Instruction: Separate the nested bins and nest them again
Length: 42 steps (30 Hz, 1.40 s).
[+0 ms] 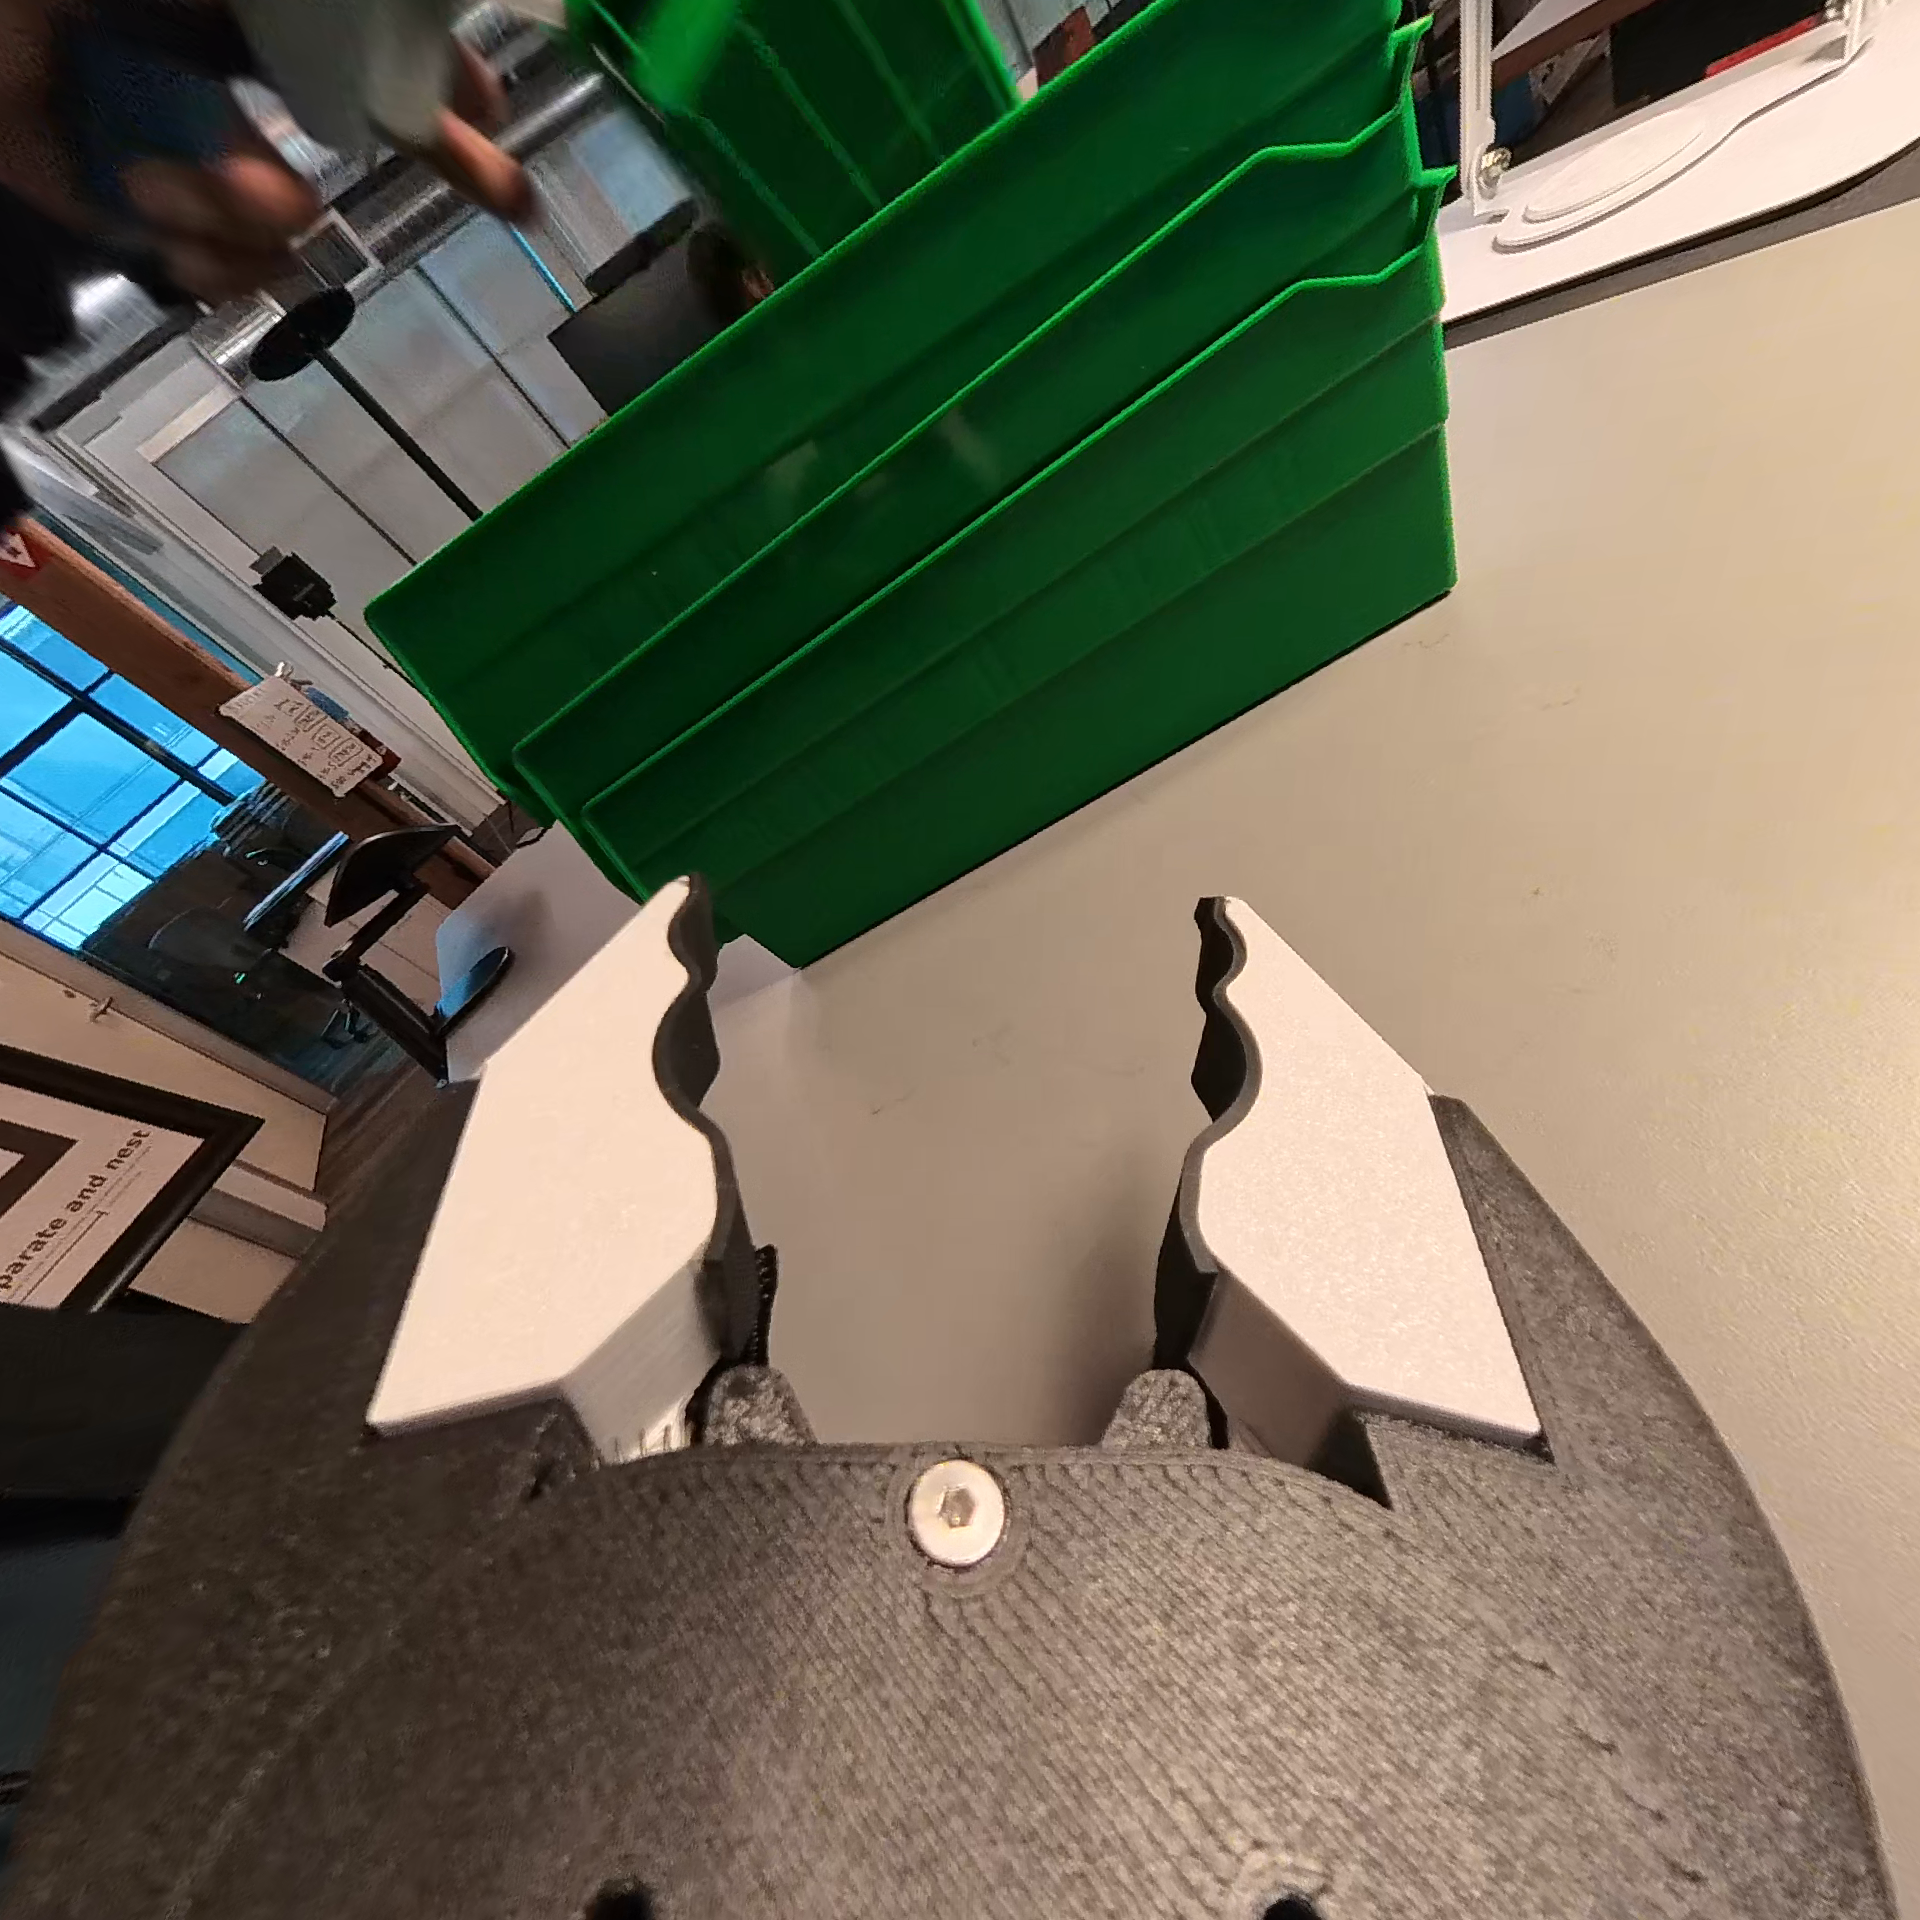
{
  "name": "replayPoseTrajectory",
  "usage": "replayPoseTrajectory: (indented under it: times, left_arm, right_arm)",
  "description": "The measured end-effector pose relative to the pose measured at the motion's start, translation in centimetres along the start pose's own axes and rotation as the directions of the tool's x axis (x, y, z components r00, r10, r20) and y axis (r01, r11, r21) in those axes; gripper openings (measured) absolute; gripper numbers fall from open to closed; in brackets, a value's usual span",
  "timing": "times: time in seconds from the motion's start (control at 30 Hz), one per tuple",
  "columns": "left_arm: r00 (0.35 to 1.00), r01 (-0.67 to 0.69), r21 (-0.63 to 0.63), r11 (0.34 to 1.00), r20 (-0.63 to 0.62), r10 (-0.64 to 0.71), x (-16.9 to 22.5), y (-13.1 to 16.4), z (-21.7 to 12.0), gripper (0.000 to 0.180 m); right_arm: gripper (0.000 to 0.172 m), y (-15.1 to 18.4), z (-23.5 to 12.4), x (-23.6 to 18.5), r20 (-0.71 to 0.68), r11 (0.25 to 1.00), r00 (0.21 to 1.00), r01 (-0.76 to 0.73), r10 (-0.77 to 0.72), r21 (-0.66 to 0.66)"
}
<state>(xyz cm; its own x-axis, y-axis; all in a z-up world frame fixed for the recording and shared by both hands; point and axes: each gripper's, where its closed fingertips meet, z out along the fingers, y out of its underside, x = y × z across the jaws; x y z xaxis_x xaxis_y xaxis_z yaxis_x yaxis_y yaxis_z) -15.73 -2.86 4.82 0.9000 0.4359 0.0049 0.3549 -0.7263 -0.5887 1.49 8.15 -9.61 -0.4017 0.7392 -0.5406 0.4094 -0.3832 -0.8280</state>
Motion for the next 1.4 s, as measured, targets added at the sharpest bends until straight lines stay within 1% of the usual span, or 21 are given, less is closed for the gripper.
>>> replayPoseTrajectory:
  times: [0.03, 0.07, 0.1, 0.17, 0.23, 0.3, 0.47, 0.57, 0.6, 0.63, 0.67, 0.73, 0.77, 0.8, 0.83, 0.87, 0.97, 1.03, 1.17, 1.27, 1.4]
  left_arm:
    - [0.999, 0.045, -0.033, 0.998, -0.027, -0.046, -0.5, 1.2, 1.8, 0.032]
    - [0.997, 0.071, -0.057, 0.996, -0.011, -0.072, -1.6, 2.0, 3.0, 0.029]
    - [0.997, 0.074, -0.058, 0.996, -0.035, -0.076, -2.0, 2.4, 3.7, 0.010]
    - [0.990, 0.114, -0.052, 0.992, -0.077, -0.118, -2.6, 2.8, 4.5, 0.010]
    - [0.992, 0.111, -0.050, 0.993, -0.061, -0.114, -3.9, 3.3, 4.8, 0.029]
    - [0.993, 0.114, -0.041, 0.993, -0.034, -0.116, -5.6, 3.6, 5.0, 0.030]
    - [0.977, 0.191, 0.012, 0.981, 0.090, -0.192, -12.6, 4.7, 4.8, 0.052]
    - [0.932, 0.335, 0.116, 0.935, 0.103, -0.347, -16.9, 6.0, 4.0, 0.062]
    - [0.895, 0.421, 0.191, 0.887, 0.071, -0.440, -18.1, 6.3, 3.7, 0.064]
    - [0.841, 0.519, 0.274, 0.810, 0.007, -0.541, -19.3, 6.5, 3.5, 0.066]
    - [0.770, 0.619, 0.339, 0.709, -0.082, -0.633, -20.4, 6.8, 3.7, 0.069]
    - [0.593, 0.791, 0.370, 0.488, -0.265, -0.760, -22.2, 7.6, 5.4, 0.079]
    - [0.518, 0.844, 0.357, 0.400, -0.347, -0.782, -22.7, 7.6, 6.4, 0.084]
    - [0.467, 0.875, 0.342, 0.342, -0.414, -0.782, -23.0, 7.3, 7.4, 0.085]
    - [0.441, 0.890, 0.334, 0.311, -0.455, -0.773, -23.1, 6.9, 8.2, 0.084]
    - [0.438, 0.892, 0.336, 0.304, -0.470, -0.766, -23.1, 6.4, 9.1, 0.083]
    - [0.463, 0.877, 0.352, 0.326, -0.439, -0.770, -23.0, 5.4, 11.2, 0.060]
    - [0.504, 0.851, 0.368, 0.374, -0.373, -0.779, -23.0, 5.4, 11.8, 0.018]
    - [0.588, 0.793, 0.381, 0.476, -0.273, -0.761, -22.8, 5.9, 10.9, 0.012]
    - [0.686, 0.701, 0.382, 0.603, -0.131, -0.715, -22.6, 6.9, 8.9, 0.011]
    - [0.802, 0.567, 0.337, 0.752, -0.019, -0.597, -21.3, 7.6, 4.7, 0.008]
  right_arm:
    - [0.095, 0.0, 0.0, 0.0, -0.001, 1.000, 1.000, 0.002, -0.002, -0.003]
    - [0.095, 0.1, 0.0, 0.0, -0.002, 1.000, 1.000, 0.003, -0.003, -0.003]
    - [0.095, 0.0, 0.0, 0.0, -0.002, 1.000, 1.000, 0.003, -0.003, -0.003]
    - [0.095, 0.0, 0.0, 0.0, 0.000, 1.000, 1.000, 0.000, 0.000, 0.000]
    - [0.095, 0.0, 0.0, 0.0, 0.000, 1.000, 1.000, 0.000, 0.000, 0.002]
    - [0.095, 0.1, 0.1, 0.1, -0.001, 1.000, 1.000, -0.005, 0.005, -0.009]
    - [0.095, 0.1, 0.1, 0.1, 0.001, 1.000, 1.000, -0.010, 0.010, -0.010]
    - [0.095, 0.1, 0.1, 0.1, 0.000, 1.000, 1.000, -0.011, 0.011, -0.011]
    - [0.095, 0.1, 0.1, 0.1, -0.001, 1.000, 1.000, -0.012, 0.012, -0.011]
    - [0.095, 0.1, 0.1, 0.1, -0.002, 1.000, 1.000, -0.012, 0.012, -0.010]
    - [0.095, 0.1, 0.1, 0.2, -0.003, 1.000, 1.000, -0.011, 0.011, -0.010]
    - [0.095, 0.2, 0.2, 0.2, -0.006, 1.000, 1.000, -0.011, 0.010, -0.014]
    - [0.095, 0.2, 0.2, 0.2, -0.007, 1.000, 1.000, -0.011, 0.011, -0.020]
    - [0.095, 0.3, 0.2, 0.2, -0.008, 1.000, 1.000, -0.011, 0.011, -0.023]
    - [0.095, 0.3, 0.2, 0.2, -0.009, 1.000, 1.000, -0.009, 0.009, -0.021]
    - [0.094, 0.2, 0.2, 0.2, -0.009, 1.000, 1.000, -0.010, 0.010, -0.016]
    - [0.094, 0.1, 0.1, 0.3, -0.008, 1.000, 1.000, -0.020, 0.020, -0.009]
    - [0.094, 0.1, 0.1, 0.4, -0.010, 1.000, 1.000, -0.020, 0.020, -0.011]
    - [0.094, -0.1, -0.1, 0.3, -0.009, 1.000, 1.000, -0.013, 0.013, 0.003]
    - [0.093, -0.1, -0.1, 0.2, -0.008, 1.000, 1.000, -0.008, 0.008, 0.009]
    - [0.093, -0.2, -0.2, 0.1, -0.006, 1.000, 1.000, -0.003, 0.003, 0.015]
